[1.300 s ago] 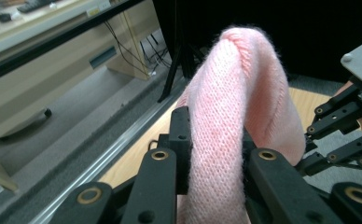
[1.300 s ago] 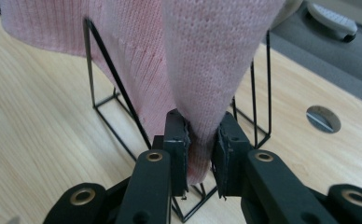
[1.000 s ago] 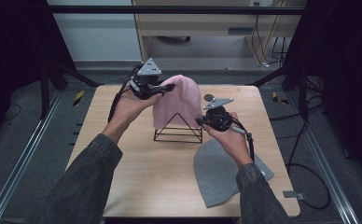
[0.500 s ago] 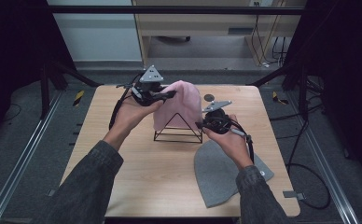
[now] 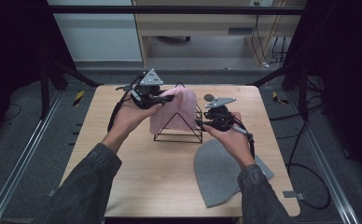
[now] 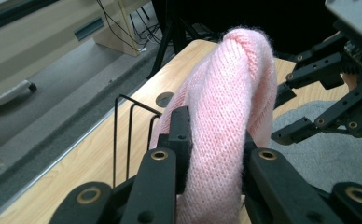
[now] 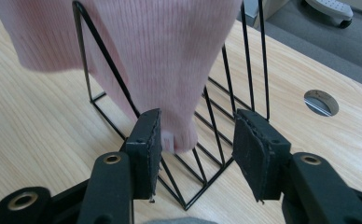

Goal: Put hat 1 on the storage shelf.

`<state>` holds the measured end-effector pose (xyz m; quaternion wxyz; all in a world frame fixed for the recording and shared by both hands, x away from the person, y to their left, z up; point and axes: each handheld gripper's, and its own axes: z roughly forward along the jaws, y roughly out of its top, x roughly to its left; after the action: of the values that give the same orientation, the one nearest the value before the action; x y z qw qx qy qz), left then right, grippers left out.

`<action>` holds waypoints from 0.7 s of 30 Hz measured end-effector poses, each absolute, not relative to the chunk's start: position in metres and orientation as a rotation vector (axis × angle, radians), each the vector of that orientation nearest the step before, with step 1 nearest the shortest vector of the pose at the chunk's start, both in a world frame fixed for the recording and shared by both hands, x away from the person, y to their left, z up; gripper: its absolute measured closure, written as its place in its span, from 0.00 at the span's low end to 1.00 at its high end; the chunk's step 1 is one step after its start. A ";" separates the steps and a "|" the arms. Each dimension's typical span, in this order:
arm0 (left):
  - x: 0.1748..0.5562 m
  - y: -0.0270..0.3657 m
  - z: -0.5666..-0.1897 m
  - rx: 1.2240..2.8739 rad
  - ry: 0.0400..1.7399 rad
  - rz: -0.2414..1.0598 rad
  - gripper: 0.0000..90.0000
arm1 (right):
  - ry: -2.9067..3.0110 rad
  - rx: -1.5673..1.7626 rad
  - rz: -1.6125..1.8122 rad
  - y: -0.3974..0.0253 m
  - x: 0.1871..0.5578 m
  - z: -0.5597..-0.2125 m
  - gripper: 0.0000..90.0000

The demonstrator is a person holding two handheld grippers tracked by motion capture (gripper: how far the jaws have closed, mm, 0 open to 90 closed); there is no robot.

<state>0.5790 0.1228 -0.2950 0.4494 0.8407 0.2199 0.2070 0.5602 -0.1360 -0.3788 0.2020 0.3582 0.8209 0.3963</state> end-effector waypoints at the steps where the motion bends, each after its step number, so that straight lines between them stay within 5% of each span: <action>1: 0.580 0.123 -0.297 2.074 0.546 0.509 0.86 | 2.287 0.996 1.111 -0.135 0.561 -0.378 0.58; 21: 0.582 0.128 -0.329 2.090 0.575 0.462 0.83 | 2.270 1.020 1.052 -0.159 0.554 -0.377 0.59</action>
<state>0.5821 0.1278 -0.3289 0.4462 0.8439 0.2321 0.1865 0.5541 -0.1588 -0.3773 0.2183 0.3685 0.8199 0.3799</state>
